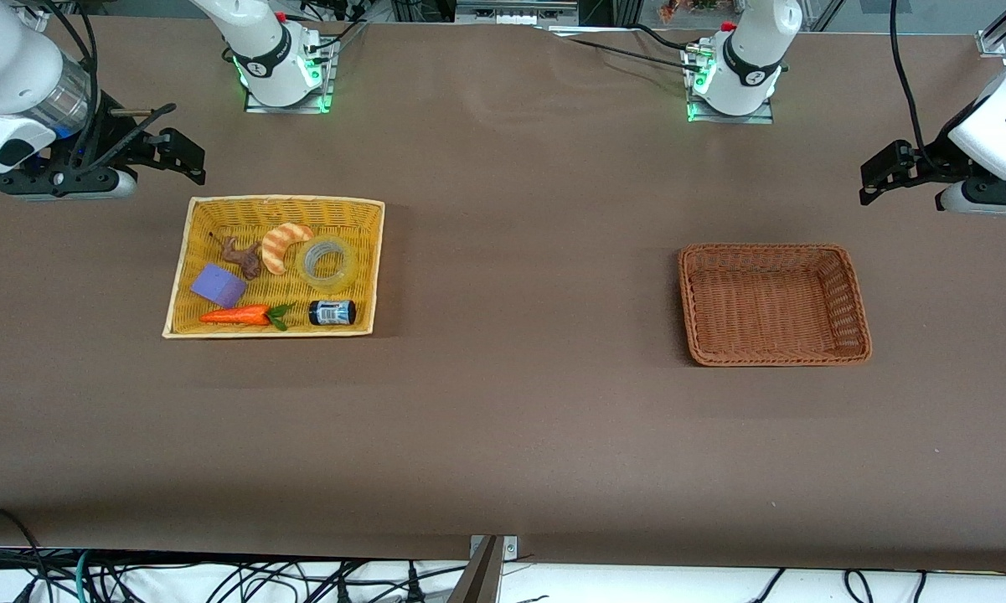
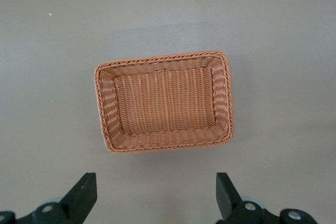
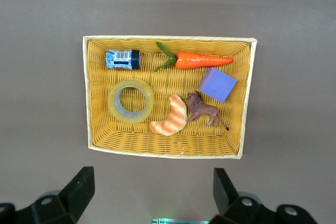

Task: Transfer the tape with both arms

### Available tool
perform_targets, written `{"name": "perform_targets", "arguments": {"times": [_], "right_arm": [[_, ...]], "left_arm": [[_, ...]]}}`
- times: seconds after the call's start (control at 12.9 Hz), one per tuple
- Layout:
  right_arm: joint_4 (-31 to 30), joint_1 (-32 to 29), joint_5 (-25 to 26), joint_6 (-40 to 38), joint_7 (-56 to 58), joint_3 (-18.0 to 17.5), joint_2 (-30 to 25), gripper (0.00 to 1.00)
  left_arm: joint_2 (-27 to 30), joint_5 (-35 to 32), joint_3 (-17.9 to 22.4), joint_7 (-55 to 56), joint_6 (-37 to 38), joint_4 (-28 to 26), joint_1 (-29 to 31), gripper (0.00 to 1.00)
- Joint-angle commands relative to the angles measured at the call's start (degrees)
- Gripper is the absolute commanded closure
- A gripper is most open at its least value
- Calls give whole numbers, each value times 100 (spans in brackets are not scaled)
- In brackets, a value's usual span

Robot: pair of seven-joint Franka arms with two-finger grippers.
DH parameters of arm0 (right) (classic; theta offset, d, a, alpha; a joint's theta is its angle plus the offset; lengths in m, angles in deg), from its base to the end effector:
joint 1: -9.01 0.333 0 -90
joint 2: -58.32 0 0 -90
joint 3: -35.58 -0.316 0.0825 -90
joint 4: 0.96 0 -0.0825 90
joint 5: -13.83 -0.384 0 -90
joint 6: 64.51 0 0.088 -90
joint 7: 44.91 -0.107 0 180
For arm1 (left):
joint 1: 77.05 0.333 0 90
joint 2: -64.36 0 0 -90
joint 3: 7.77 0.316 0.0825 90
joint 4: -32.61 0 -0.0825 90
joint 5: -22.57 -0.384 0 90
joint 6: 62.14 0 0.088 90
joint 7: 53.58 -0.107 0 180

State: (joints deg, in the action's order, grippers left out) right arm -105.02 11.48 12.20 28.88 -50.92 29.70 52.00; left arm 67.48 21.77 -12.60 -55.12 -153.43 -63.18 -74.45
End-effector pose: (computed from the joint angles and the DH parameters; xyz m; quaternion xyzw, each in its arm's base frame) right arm 0.5123 0.0805 0.5725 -0.9991 -0.0185 0.0390 0.0037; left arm 0.5377 -0.0207 0.6084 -0.9993 0.0330 0.0121 0.0093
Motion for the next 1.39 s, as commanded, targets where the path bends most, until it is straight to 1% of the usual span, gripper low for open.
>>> {"name": "perform_targets", "arguments": {"times": [0.0, 1.32], "right_arm": [[184, -27, -5, -338, 100, -18, 53, 0], [158, -27, 13, -410, 215, -18, 61, 0]], "left_arm": [[-74, 53, -44, -136, 77, 157, 66, 0], [-74, 53, -44, -136, 77, 157, 66, 0]]}}
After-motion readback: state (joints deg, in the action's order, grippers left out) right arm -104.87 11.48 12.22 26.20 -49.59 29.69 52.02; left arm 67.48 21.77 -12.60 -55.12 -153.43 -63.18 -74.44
